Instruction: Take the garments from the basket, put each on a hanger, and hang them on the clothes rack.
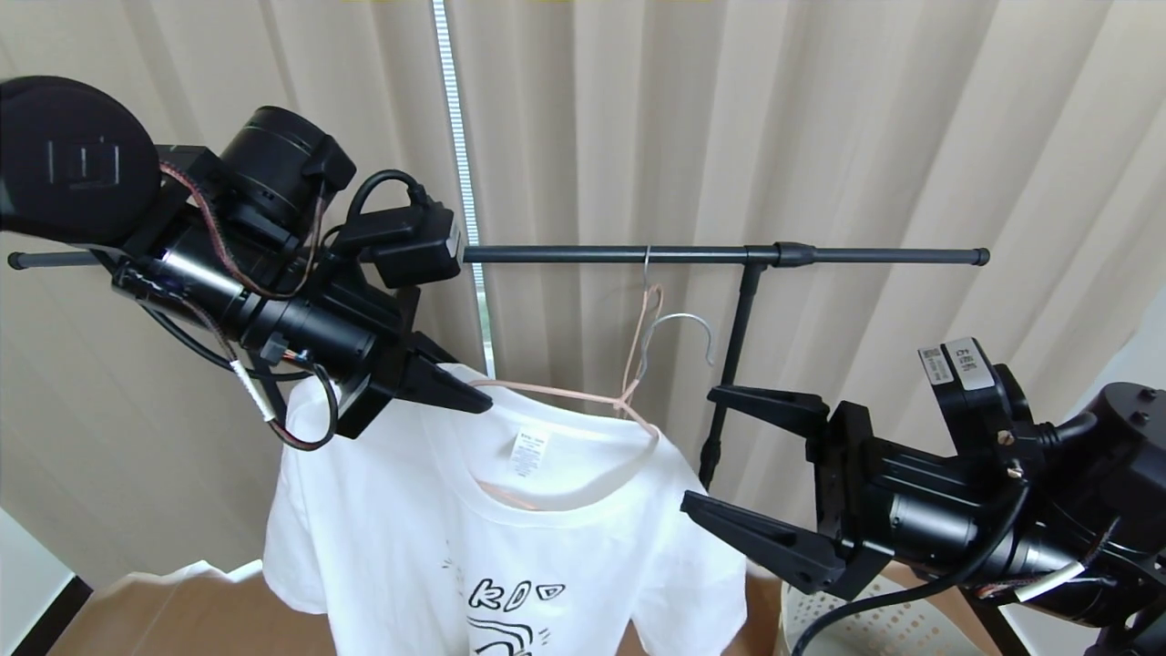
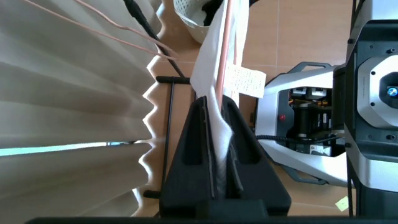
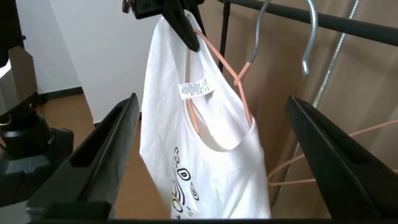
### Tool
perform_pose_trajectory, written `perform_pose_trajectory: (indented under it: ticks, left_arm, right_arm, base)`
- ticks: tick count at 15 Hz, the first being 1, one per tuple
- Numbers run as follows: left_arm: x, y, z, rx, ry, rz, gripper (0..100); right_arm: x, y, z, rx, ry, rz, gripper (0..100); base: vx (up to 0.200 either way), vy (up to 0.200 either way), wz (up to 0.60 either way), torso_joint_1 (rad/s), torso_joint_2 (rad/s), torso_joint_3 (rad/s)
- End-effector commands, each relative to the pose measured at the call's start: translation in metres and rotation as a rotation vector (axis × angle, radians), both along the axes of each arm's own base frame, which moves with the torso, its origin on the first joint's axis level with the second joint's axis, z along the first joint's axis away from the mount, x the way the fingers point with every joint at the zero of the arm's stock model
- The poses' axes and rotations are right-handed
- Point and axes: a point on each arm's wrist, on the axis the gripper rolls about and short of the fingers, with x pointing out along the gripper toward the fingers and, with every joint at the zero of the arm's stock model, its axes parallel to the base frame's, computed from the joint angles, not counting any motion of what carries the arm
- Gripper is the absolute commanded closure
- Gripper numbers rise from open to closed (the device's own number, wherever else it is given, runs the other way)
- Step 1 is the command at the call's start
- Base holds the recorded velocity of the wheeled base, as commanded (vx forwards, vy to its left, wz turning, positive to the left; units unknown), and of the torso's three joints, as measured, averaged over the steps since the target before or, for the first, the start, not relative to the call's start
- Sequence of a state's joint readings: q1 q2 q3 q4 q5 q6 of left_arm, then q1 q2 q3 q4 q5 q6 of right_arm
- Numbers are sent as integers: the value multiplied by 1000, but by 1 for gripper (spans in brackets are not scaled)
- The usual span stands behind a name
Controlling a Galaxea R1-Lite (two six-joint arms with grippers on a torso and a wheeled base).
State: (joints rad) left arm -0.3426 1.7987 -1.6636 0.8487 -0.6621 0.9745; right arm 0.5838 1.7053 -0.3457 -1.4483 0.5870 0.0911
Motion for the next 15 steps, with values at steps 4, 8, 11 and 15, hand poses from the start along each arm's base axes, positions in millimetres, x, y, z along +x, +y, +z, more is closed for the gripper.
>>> perform_pose_trajectory:
  ticks: [4, 8, 11, 15]
  left_arm:
    - [-9, 17, 10, -34, -8, 47, 100]
    - [-23, 39, 26, -90, -35, 114, 100]
    - [-31, 45, 30, -160, -37, 148, 100]
    - [-39, 48, 20, -239, -56, 199, 100]
  right_arm:
    - [18, -4, -8, -15, 19, -51, 0]
    - [42, -5, -22, -37, 45, -104, 0]
    - [49, -14, -22, -36, 42, -142, 0]
    - [59, -19, -29, -63, 30, -174, 0]
  base:
    - [0, 0, 0, 0, 0, 0]
    - [0, 0, 0, 0, 0, 0]
    - [0, 0, 0, 0, 0, 0]
    - [0, 0, 0, 0, 0, 0]
